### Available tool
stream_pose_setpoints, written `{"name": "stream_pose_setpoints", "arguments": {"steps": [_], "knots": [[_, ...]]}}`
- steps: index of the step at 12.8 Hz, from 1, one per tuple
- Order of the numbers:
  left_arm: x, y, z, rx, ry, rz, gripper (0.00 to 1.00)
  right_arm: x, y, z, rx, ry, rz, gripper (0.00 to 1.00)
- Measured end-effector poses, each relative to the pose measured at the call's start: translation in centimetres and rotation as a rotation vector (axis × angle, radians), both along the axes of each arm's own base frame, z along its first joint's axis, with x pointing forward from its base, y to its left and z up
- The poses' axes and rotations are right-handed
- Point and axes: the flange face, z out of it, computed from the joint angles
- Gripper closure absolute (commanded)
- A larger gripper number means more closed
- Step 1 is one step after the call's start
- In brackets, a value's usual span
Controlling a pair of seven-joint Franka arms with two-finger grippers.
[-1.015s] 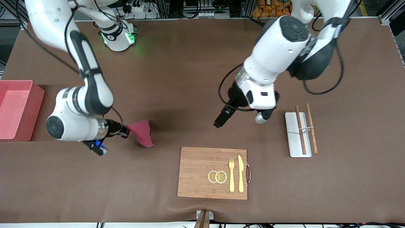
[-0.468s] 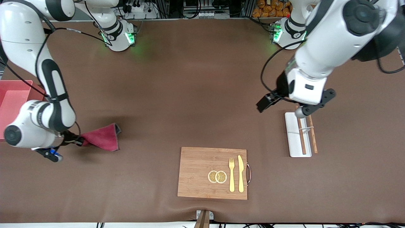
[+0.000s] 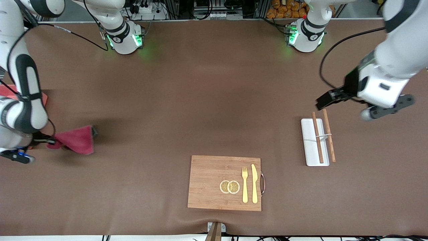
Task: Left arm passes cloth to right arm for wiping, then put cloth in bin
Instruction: 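Release the cloth from the left gripper and carry it toward the pink bin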
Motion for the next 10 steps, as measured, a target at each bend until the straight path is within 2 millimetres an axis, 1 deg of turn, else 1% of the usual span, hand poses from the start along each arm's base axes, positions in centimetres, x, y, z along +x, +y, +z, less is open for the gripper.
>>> {"name": "stream_pose_setpoints", "arguments": {"steps": [1, 2, 3, 4, 5, 6, 7, 8, 10], "knots": [[-0.1, 1.7, 0.7, 0.003, -0.011, -0.026, 0.0, -0.6, -1.0, 2.5, -0.034, 0.014, 0.022, 1.0], [-0.2, 3.4, 1.3, 0.007, -0.02, -0.041, 0.0, -1.1, -1.6, 5.0, -0.076, 0.026, 0.043, 1.0], [-0.4, 4.8, 1.8, 0.01, -0.024, -0.045, 0.0, -1.4, -1.8, 6.9, -0.114, 0.033, 0.06, 1.0], [-0.6, 5.8, 2.1, 0.014, -0.022, -0.04, 0.0, -1.6, -1.8, 7.8, -0.133, 0.038, 0.069, 1.0], [-0.9, 6.4, 2.4, 0.017, -0.016, -0.033, 0.0, -1.8, -1.9, 7.5, -0.136, 0.046, 0.07, 1.0], [-1.1, 6.7, 2.8, 0.02, -0.015, -0.028, 0.0, -1.9, -2.1, 6.3, -0.131, 0.057, 0.071, 1.0], [-1.3, 7.2, 3.1, 0.023, -0.018, -0.02, 0.0, -1.9, -2.1, 4.4, -0.125, 0.057, 0.076, 1.0], [-1.4, 7.8, 3.3, 0.025, -0.02, -0.012, 0.0, -1.6, -2.0, 2.1, -0.114, 0.045, 0.083, 1.0], [-1.6, 9.2, 3.4, 0.029, -0.015, -0.027, 0.0, -0.6, -0.8, -2.4, -0.058, 0.01, 0.075, 1.0]]}}
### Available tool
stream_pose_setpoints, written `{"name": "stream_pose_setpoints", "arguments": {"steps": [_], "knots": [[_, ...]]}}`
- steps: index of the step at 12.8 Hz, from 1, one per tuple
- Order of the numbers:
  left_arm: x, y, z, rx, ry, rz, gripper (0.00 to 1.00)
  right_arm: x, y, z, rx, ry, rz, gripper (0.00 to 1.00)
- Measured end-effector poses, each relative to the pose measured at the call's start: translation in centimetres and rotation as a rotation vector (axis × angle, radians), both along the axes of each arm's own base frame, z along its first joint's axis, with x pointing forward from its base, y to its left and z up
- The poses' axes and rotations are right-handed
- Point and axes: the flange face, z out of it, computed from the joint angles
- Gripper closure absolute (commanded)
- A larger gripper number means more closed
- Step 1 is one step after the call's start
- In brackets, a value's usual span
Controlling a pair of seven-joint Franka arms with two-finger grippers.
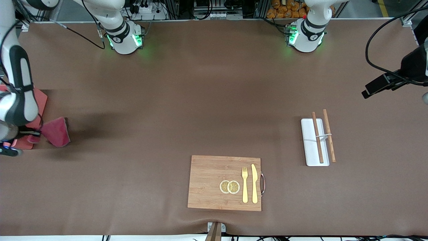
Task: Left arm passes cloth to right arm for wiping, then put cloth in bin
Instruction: 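Release the cloth from the left gripper and carry it toward the pink bin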
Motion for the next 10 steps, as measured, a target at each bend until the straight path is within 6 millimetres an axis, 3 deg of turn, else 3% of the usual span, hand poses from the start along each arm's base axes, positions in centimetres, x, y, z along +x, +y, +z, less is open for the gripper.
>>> {"name": "stream_pose_setpoints", "arguments": {"steps": [2, 4, 6, 10], "knots": [[-0.3, 1.1, -0.4, 0.01, 0.011, -0.005, 0.0, 1.1, 2.8, -2.5, 0.069, -0.023, -0.031, 1.0], [-0.7, 2.3, -1.2, 0.027, 0.029, -0.011, 0.0, 2.6, 7.6, -2.7, 0.123, -0.052, -0.083, 1.0], [-1.2, 3.2, -1.4, 0.037, 0.036, -0.035, 0.0, 4.0, 13.7, -2.9, 0.182, -0.081, -0.15, 1.0], [-2.7, 2.7, -1.7, 0.042, 0.048, -0.05, 0.0, 5.7, 27.0, -2.3, 0.236, -0.108, -0.322, 1.0]]}}
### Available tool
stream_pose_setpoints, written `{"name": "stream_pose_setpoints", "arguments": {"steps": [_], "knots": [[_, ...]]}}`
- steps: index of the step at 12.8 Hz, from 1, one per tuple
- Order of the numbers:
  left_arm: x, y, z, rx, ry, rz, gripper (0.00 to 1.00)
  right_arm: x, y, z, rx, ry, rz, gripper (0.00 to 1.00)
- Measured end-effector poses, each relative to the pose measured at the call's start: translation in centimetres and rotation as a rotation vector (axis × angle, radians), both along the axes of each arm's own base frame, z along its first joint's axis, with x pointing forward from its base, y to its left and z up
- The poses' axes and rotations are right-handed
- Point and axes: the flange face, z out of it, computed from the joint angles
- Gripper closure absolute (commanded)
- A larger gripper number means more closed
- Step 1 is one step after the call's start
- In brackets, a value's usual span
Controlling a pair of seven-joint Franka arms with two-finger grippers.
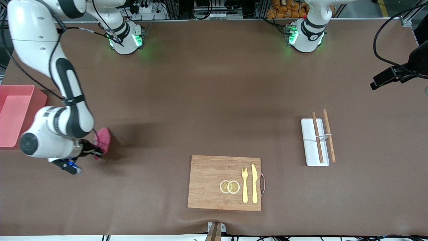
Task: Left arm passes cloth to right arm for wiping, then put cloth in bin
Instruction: 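Release the cloth from the left gripper and carry it toward the pink bin, then lower the cloth into the pink bin and open the right gripper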
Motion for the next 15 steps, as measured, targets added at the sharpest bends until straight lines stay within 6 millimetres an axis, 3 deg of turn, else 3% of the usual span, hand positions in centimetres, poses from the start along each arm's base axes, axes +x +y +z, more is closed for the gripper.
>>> {"name": "stream_pose_setpoints", "arguments": {"steps": [2, 4, 5, 7, 8, 10, 13, 15], "knots": [[-0.3, -0.3, 0.0, 0.001, -0.004, -0.005, 0.0, 0.6, 6.2, 1.6, 0.016, -0.018, -0.063, 1.0], [-0.3, -0.7, 0.1, 0.005, -0.01, -0.013, 0.0, 1.1, 10.2, 4.1, 0.022, -0.044, -0.092, 1.0], [-0.3, -0.9, 0.1, 0.009, -0.013, -0.017, 0.0, 1.3, 11.0, 6.3, 0.03, -0.063, -0.09, 1.0], [-0.3, -1.0, 0.1, 0.012, -0.017, -0.02, 0.0, 1.0, 10.3, 12.1, 0.044, -0.093, -0.064, 1.0], [-0.2, -1.0, 0.1, 0.013, -0.02, -0.02, 0.0, 0.5, 9.1, 15.2, 0.045, -0.101, -0.019, 1.0], [-0.2, -1.1, 0.1, 0.014, -0.022, -0.021, 0.0, -1.1, 4.0, 20.5, 0.042, -0.094, 0.087, 1.0], [-0.2, -1.2, 0.1, 0.028, -0.022, -0.037, 0.0, -4.2, -7.6, 25.0, 0.068, -0.057, 0.196, 1.0], [-0.2, -1.2, 0.1, 0.062, -0.024, -0.076, 0.0, -6.9, -17.2, 26.5, 0.059, -0.063, 0.266, 1.0]]}}
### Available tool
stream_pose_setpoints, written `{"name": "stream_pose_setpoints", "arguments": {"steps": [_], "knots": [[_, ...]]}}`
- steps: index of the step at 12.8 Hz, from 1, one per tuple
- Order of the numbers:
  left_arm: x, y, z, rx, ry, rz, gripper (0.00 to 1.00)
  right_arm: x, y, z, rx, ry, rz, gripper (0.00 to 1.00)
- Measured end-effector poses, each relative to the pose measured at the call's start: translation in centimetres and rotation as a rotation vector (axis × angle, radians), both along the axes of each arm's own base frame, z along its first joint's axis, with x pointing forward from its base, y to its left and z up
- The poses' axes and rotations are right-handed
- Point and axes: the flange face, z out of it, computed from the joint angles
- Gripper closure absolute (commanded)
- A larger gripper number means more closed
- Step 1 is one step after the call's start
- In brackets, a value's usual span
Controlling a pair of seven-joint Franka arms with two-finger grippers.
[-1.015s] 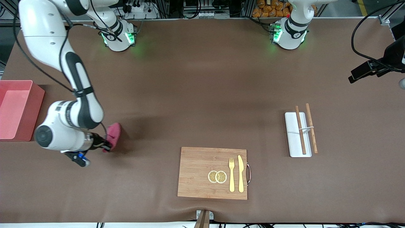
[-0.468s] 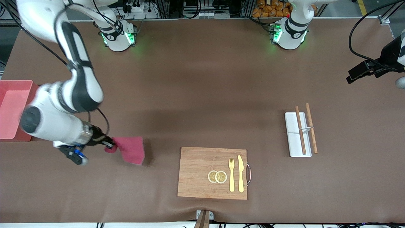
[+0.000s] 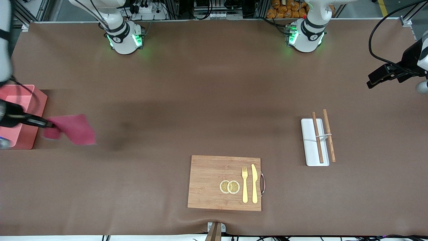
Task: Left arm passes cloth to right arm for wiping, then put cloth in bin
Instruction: 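Lower the cloth into the pink bin and open the right gripper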
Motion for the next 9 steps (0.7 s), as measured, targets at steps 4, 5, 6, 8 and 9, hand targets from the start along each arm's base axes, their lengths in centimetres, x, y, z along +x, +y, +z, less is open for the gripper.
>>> {"name": "stream_pose_setpoints", "arguments": {"steps": [4, 5, 6, 8, 9], "knots": [[0.0, 0.0, 0.0, 0.006, -0.001, -0.007, 0.0, -7.7, -18.3, -0.4, -0.117, 0.034, 0.149, 1.0], [0.0, 0.0, 0.0, 0.006, -0.002, -0.007, 0.0, -9.4, -21.8, -0.7, -0.154, 0.04, 0.157, 1.0], [0.0, 0.0, 0.0, 0.006, -0.003, -0.008, 0.0, -10.7, -24.8, -1.7, -0.184, 0.053, 0.151, 1.0], [0.0, -0.1, 0.1, 0.006, -0.004, -0.009, 0.0, -11.4, -28.8, -5.1, -0.243, 0.058, 0.145, 1.0], [0.0, -0.1, 0.1, 0.005, -0.005, -0.009, 0.0, -10.8, -29.6, -7.0, -0.261, 0.058, 0.153, 0.9]]}}
